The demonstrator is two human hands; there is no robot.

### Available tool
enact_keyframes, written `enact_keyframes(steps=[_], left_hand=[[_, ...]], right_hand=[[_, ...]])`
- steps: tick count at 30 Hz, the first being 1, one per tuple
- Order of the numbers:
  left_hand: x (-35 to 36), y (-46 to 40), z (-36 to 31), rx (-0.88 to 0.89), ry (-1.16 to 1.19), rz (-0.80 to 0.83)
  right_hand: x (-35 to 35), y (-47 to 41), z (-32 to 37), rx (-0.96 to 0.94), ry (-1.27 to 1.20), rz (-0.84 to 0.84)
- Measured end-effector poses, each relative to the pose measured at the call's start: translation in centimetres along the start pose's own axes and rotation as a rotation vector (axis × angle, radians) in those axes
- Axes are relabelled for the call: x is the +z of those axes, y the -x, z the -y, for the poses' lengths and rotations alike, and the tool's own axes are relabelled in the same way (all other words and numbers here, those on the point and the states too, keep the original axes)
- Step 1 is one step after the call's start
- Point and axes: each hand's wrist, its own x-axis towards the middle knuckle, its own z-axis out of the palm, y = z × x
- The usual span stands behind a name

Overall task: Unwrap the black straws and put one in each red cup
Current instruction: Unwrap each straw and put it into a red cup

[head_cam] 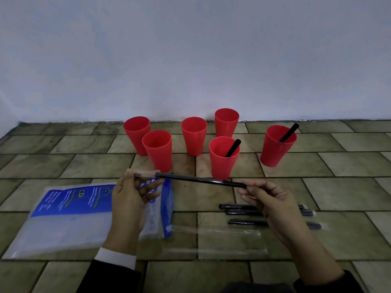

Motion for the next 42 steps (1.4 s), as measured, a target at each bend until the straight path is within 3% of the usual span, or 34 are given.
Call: enact_keyframes(steps=[4,8,13,18,22,27,32,37,42], left_hand=[[0.2,0.2,-0.2,-0.048,0.019,0.201],[0.1,0.4,0.1,-0.009,-0.038,0.307],[0.6,0.7,0.5,-0.038,-0.083,0.308],[0.4,0.4,0.2,-0.076,-0.112,0.307],[-1.2,-1.0,-1.2,-0.071,0.016,0.163],[-3.7,-2.2,-2.0,-0.028,0.073,0.006],[-4.4,-1.6,-0.9,-0.031,0.05,-0.06],[-3.3,0.2,0.6,-0.133,-0.109,0.084],[-2.2,1.7,0.8,-0.127,-0.341,0.216]], right_hand=[[-0.1,-0.2,0.0,0.029,0.048,0.018],[0.0,-0.1,0.6,0.053,0.346,0.071],[0.6,-0.5,1.6,0.041,0.609,0.276],[1.3,-0.6,1.8,0.088,0.75,0.378],[0.6,-0.2,1.8,0.087,0.93,0.456],[-2.1,0.4,2.2,0.055,0.922,0.397],[-3.5,2.3,5.3,-0.108,0.624,0.234],[-0.6,0.0,9.3,-0.44,0.448,-0.053],[3.6,-7.7,11.3,-0.547,0.633,-0.066]])
